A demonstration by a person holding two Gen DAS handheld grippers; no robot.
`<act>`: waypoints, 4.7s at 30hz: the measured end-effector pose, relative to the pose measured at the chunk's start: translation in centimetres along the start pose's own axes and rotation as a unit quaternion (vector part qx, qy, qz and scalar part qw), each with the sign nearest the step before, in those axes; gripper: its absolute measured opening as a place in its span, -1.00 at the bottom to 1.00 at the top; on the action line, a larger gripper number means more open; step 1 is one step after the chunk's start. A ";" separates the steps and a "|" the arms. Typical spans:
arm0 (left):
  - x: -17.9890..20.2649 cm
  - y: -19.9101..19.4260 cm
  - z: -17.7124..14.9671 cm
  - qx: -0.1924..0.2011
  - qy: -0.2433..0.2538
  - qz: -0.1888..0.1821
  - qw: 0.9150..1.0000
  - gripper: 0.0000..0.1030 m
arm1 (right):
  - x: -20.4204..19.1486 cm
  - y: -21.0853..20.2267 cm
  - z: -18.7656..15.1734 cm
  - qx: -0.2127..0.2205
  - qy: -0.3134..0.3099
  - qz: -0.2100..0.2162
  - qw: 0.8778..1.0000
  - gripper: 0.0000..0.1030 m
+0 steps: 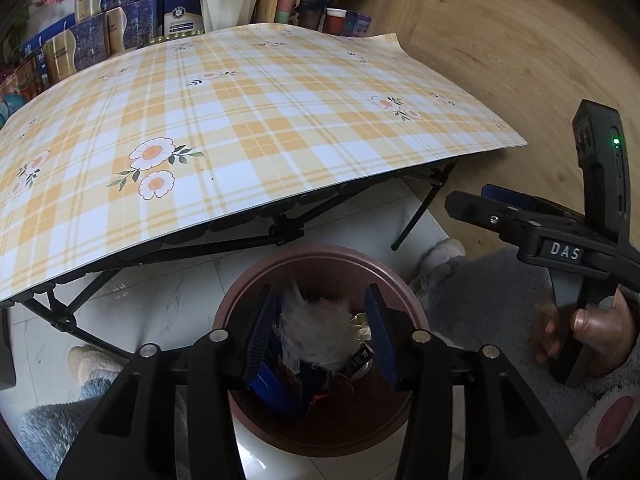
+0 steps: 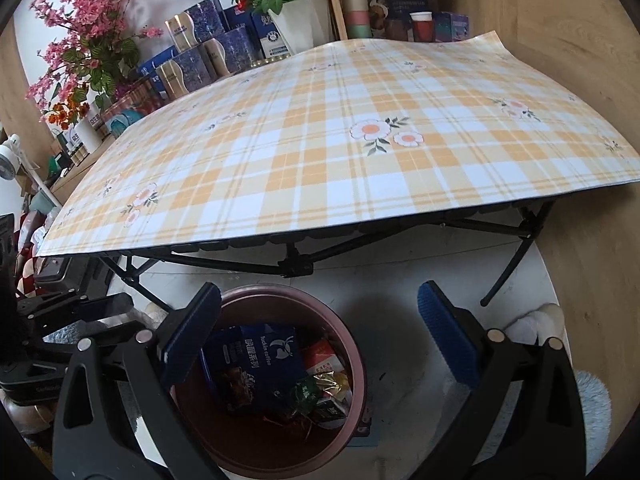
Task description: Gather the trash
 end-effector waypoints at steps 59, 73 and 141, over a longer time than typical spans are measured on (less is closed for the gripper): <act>-1.7 -29.3 16.4 0.334 -0.063 0.222 0.914 0.88 | -5.9 -20.0 18.6 0.166 -0.104 -0.012 0.981 0.89; -0.6 -29.8 16.6 0.328 -0.042 0.241 0.913 0.88 | -5.5 -20.7 18.4 0.171 -0.093 -0.018 0.981 0.89; -0.9 -28.8 16.5 0.303 -0.047 0.243 0.920 0.88 | -4.6 -20.3 18.2 0.168 -0.095 -0.024 0.981 0.89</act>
Point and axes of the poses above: each gripper's, at about its wrist camera, not at the fingertips, and y roughly the way its jaws point, x to its right, z to its top, the point moved 9 cm from there along y, roughly the way its jaws point, and after that the axes turned 8 degrees about -y, right-handed, at the moved point
